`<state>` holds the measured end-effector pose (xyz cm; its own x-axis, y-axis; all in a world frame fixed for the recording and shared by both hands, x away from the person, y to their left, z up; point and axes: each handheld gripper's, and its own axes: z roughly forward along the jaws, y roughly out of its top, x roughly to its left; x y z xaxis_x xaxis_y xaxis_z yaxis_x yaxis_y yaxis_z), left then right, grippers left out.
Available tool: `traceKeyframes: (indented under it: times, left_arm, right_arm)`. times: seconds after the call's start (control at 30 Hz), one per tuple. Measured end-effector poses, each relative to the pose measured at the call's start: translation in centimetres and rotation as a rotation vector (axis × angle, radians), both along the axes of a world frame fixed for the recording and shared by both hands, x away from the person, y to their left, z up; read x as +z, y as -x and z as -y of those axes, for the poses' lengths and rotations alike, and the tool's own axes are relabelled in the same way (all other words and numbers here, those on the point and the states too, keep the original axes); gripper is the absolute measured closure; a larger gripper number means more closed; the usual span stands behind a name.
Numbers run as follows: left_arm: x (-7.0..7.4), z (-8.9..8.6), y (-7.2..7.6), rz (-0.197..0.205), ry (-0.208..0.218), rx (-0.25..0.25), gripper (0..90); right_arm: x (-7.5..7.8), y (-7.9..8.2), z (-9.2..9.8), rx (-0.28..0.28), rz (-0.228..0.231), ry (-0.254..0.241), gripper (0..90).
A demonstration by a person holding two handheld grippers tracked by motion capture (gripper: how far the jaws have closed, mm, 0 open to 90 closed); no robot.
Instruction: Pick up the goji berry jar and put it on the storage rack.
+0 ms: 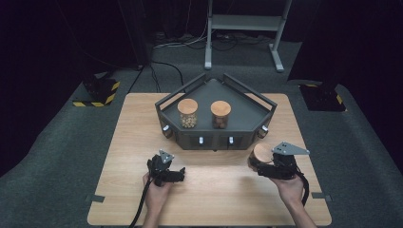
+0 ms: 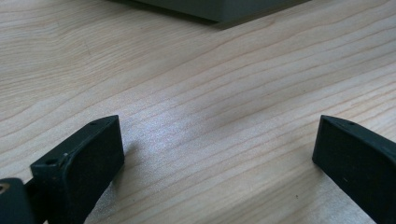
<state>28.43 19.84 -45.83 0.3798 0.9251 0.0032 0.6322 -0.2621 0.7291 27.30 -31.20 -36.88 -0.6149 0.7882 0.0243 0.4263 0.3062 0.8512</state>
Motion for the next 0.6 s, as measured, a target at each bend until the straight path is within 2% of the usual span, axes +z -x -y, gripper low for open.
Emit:
traceKeyframes:
  times: [0.6]
  left_arm:
    - [0.0, 0.0, 0.0, 0.0, 0.0, 0.0, 2.1]
  right_arm:
    - [2.4, -0.9, -0.1, 0.01, 0.008, -0.006, 25.4]
